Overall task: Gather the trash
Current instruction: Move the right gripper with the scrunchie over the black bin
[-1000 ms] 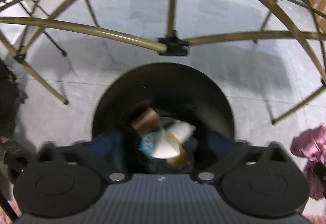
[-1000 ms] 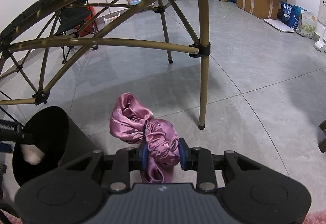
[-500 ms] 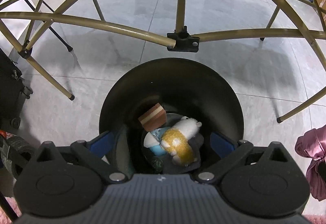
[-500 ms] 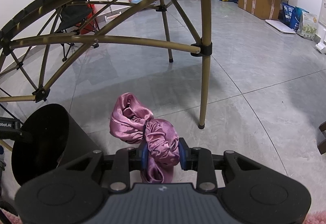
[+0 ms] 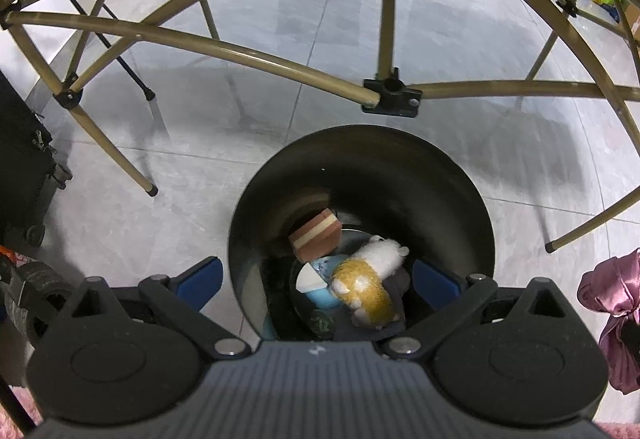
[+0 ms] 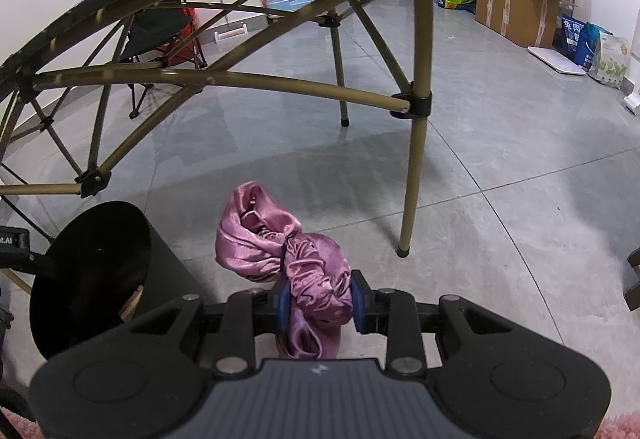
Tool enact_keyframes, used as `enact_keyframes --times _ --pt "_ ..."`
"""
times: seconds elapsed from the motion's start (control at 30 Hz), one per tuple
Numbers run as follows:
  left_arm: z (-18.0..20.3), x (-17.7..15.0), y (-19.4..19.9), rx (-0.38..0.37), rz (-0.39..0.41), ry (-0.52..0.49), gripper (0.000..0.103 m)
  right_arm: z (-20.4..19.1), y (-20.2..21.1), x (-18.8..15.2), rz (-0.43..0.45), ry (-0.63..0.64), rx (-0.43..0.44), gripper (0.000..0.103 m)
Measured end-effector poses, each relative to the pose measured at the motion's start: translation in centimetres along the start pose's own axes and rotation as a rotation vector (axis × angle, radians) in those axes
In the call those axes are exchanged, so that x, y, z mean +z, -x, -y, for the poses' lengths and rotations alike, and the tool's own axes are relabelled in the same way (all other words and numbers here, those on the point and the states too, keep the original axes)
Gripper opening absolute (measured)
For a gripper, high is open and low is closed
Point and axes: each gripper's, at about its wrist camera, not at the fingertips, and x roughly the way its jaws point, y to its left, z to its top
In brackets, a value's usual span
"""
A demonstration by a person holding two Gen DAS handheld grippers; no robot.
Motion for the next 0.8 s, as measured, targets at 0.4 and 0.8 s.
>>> enact_keyframes --times 0.4,0.8 --pt "-3.2 0.2 1.4 -0.019 0.024 0.055 0.103 -3.4 0.8 0.2 0.011 0.056 0.022 0.029" --pt "-5.9 0.1 2.1 -0.022 0.038 0.095 0.103 -7.2 1.1 0.7 0.015 0.103 0.064 0.029"
